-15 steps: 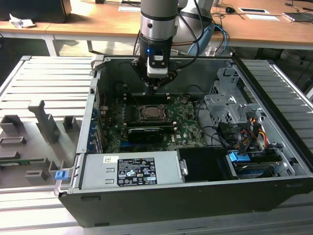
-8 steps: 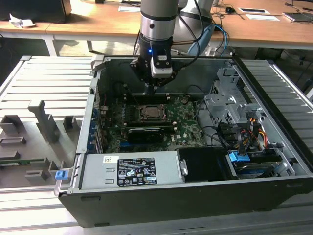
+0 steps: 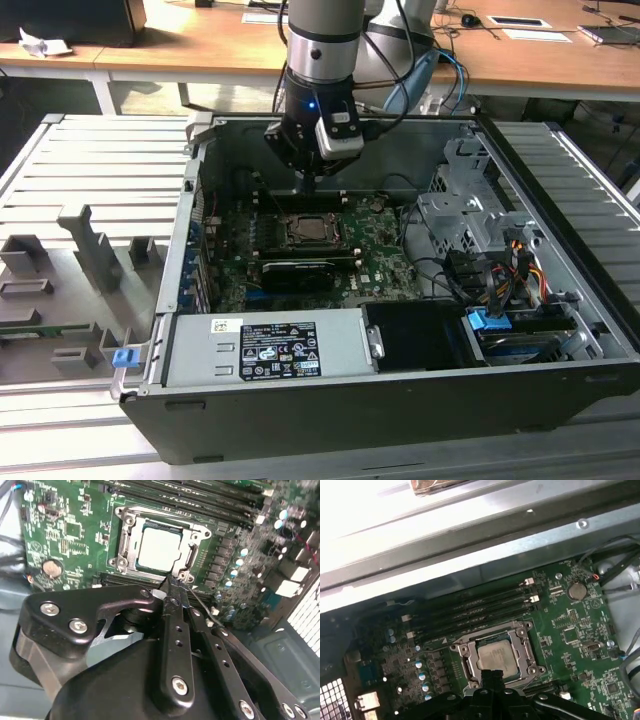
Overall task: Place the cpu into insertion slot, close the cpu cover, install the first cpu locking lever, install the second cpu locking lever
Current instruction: 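Install the first cpu locking lever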
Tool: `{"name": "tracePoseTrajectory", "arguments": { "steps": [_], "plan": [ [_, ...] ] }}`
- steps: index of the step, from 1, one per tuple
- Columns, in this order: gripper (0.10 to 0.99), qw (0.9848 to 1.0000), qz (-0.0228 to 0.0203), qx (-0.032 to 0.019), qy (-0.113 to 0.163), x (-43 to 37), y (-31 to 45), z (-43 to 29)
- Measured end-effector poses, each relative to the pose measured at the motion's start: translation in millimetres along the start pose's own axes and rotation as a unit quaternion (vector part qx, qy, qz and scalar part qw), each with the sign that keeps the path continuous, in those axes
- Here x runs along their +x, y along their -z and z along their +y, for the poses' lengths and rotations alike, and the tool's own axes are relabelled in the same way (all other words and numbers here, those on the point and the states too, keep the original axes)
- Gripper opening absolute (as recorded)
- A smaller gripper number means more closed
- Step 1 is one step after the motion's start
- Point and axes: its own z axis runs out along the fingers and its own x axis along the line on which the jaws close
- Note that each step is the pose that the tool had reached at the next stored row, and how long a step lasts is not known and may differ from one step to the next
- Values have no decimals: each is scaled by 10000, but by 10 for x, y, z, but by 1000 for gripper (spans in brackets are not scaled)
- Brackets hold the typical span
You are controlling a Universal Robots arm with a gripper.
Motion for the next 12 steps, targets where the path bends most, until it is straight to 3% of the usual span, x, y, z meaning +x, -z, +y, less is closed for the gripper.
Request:
{"name": "tracePoseTrajectory", "arguments": {
  "steps": [7,12],
  "plan": [
    [106,9984,10,13,560,0,-1,0],
    [106,9963,9,20,857,5,-1,-2]
  ]
}}
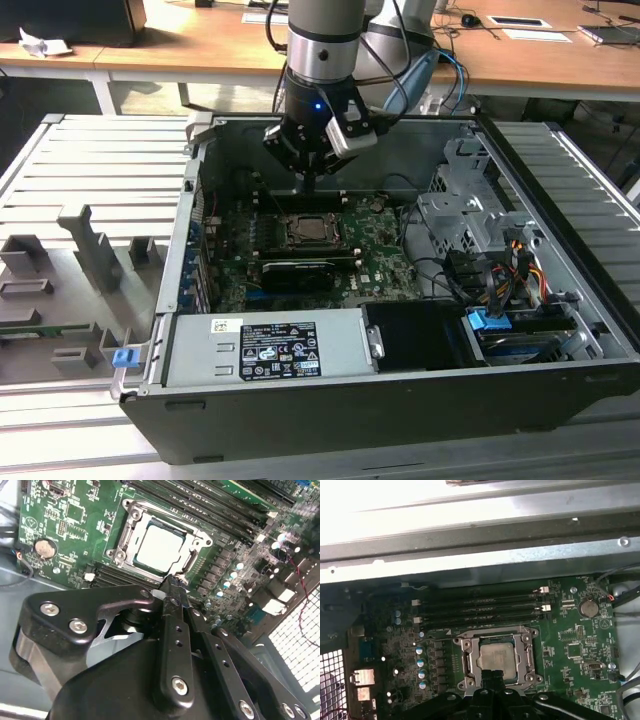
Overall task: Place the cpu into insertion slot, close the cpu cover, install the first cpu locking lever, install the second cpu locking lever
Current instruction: 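Install the first cpu locking lever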
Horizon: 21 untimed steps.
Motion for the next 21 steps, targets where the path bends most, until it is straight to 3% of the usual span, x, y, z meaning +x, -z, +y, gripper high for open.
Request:
{"name": "tracePoseTrajectory", "arguments": {
  "steps": [4,8,12,21],
  "plan": [
    [106,10000,-35,-3,16,62,-11,-6],
    [106,9998,-166,-14,82,107,-36,-11],
    [106,9988,-163,-13,464,108,-46,-12],
    [106,9987,-164,-14,483,250,-61,-24]
  ]
}}
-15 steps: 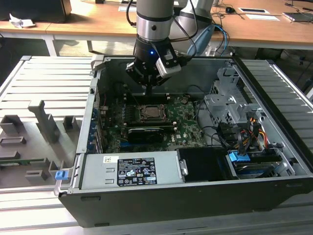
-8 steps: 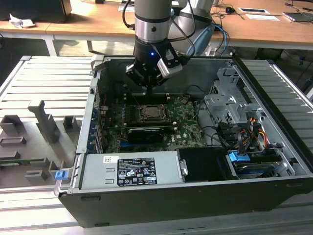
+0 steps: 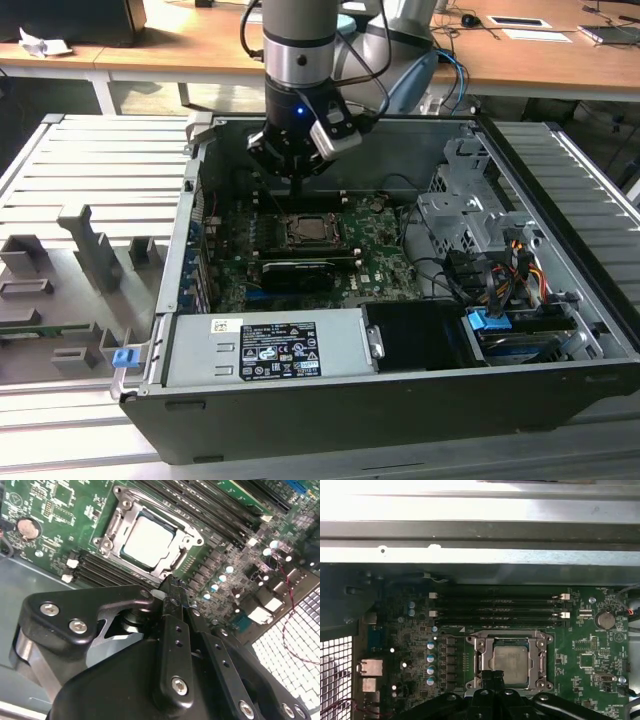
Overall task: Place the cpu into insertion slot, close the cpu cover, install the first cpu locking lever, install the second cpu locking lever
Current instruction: 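Install the first cpu locking lever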
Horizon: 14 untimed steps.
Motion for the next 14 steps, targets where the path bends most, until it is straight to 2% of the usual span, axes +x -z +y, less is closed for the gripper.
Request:
{"name": "tracePoseTrajectory", "arguments": {
  "steps": [3,14],
  "plan": [
    [106,10000,0,0,0,44,-1,0],
    [106,10000,-1,-1,0,129,0,1]
  ]
}}
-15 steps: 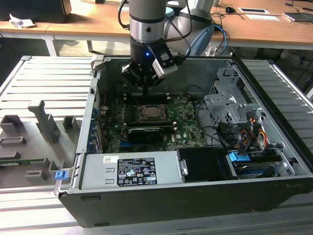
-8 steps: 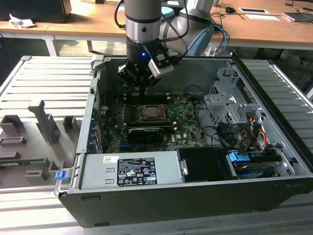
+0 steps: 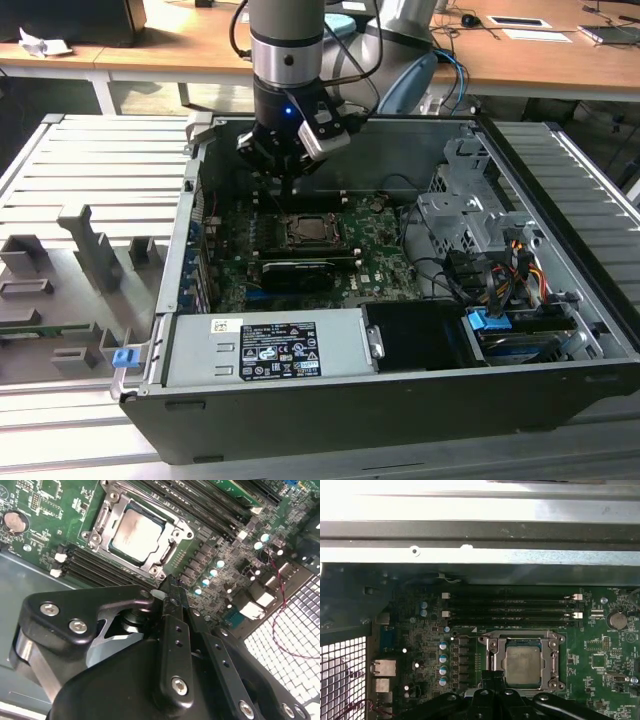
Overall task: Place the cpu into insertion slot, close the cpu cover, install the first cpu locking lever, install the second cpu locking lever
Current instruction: 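Install the first cpu locking lever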
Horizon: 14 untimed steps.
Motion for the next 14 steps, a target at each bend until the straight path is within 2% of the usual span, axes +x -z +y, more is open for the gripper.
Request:
{"name": "tracePoseTrajectory", "arguments": {
  "steps": [3,14],
  "plan": [
    [106,10000,-1,0,0,57,-1,1],
    [106,10000,0,0,0,179,-7,1]
  ]
}}
